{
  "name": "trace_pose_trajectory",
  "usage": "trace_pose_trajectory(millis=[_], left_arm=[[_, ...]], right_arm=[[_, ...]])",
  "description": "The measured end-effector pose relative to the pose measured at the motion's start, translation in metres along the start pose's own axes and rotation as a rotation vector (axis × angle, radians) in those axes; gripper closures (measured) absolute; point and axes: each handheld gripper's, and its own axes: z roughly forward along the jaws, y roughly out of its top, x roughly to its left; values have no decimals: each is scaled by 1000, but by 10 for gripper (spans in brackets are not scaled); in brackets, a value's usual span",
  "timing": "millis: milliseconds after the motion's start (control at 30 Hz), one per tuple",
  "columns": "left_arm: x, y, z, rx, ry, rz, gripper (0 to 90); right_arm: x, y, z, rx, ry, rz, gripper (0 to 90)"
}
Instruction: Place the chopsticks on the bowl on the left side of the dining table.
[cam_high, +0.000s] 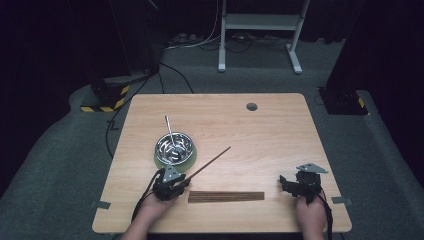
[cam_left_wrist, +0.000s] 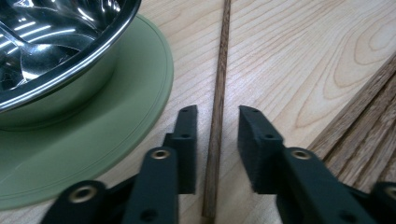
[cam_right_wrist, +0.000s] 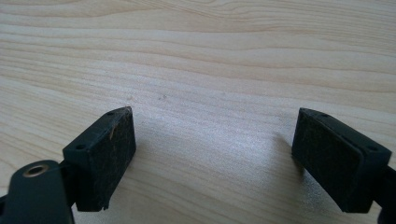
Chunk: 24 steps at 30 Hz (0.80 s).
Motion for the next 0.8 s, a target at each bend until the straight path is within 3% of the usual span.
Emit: trace_pose_trajectory(millis=[167, 333, 467, 500, 733, 800], left_arm=[[1, 0, -1, 11, -4, 2, 812], [-2, -1, 0, -8, -16, -9, 833], [-3, -2, 0, -9, -19, 5, 837], [-2, -2, -1, -2, -17, 24, 838], [-1, 1, -8, -40, -26, 25, 839], [-3, 3, -12, -74, -37, 16, 840]], right_arm=[[0, 0, 0, 0, 2, -2, 133], [0, 0, 0, 0, 2, -1, 133], [0, 0, 0, 0, 1, -1, 133], [0, 0, 0, 0, 1, 0, 133], [0, 0, 0, 0, 1, -1, 133], [0, 0, 0, 0, 1, -1, 133]])
